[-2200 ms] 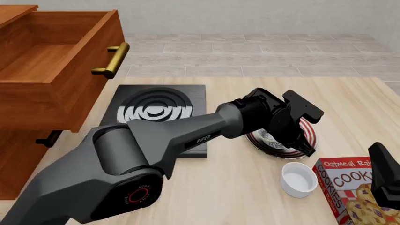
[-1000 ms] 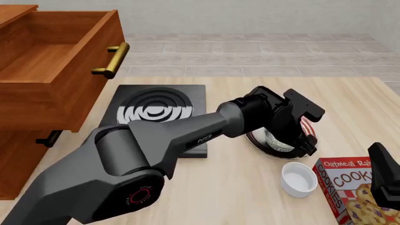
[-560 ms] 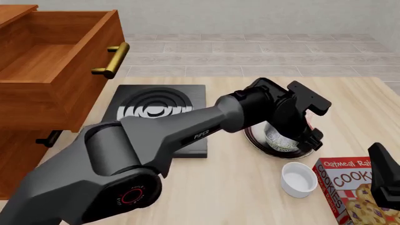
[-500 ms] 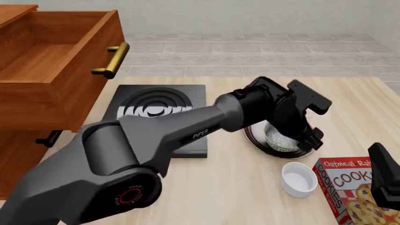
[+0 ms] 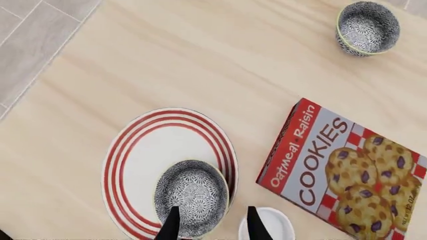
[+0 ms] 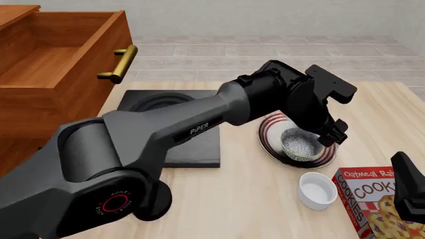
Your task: Pick the akita bowl in the top layer of the wooden cabinet and place it on the plate.
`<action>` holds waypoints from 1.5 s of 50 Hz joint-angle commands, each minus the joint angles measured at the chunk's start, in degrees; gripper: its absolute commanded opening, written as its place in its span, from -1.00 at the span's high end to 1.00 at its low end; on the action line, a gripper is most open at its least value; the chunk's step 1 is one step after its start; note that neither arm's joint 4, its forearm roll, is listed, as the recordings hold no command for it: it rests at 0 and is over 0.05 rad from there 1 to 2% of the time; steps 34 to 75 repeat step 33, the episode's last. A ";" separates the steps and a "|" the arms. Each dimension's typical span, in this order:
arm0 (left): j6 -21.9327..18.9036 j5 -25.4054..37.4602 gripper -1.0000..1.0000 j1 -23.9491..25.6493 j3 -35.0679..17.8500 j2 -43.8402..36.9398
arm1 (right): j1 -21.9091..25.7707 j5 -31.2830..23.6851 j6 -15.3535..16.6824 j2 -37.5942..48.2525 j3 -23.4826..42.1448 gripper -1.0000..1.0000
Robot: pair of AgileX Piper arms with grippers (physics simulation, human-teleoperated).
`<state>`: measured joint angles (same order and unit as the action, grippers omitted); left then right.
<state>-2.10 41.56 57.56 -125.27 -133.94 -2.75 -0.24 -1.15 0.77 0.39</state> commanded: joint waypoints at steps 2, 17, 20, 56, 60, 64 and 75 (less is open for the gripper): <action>0.26 2.24 -1.00 0.57 -1.88 2.39 | 0.08 -0.01 0.45 -0.01 0.01 -1.00; 0.54 4.24 -1.00 0.25 -4.72 3.13 | 0.27 0.01 1.12 0.07 0.01 -1.00; 0.14 4.34 -1.00 -0.15 -4.66 3.74 | 0.26 0.01 1.19 0.07 0.02 -1.00; -0.44 4.78 -1.00 -1.21 -4.84 5.29 | 0.29 0.07 1.21 0.26 0.01 -1.00; -0.44 4.78 -1.00 -1.21 -4.84 5.29 | 0.29 0.07 1.21 0.26 0.01 -1.00; -0.44 4.78 -1.00 -1.21 -4.84 5.29 | 0.29 0.07 1.21 0.26 0.01 -1.00; -0.44 4.78 -1.00 -1.21 -4.84 5.29 | 0.29 0.07 1.21 0.26 0.01 -1.00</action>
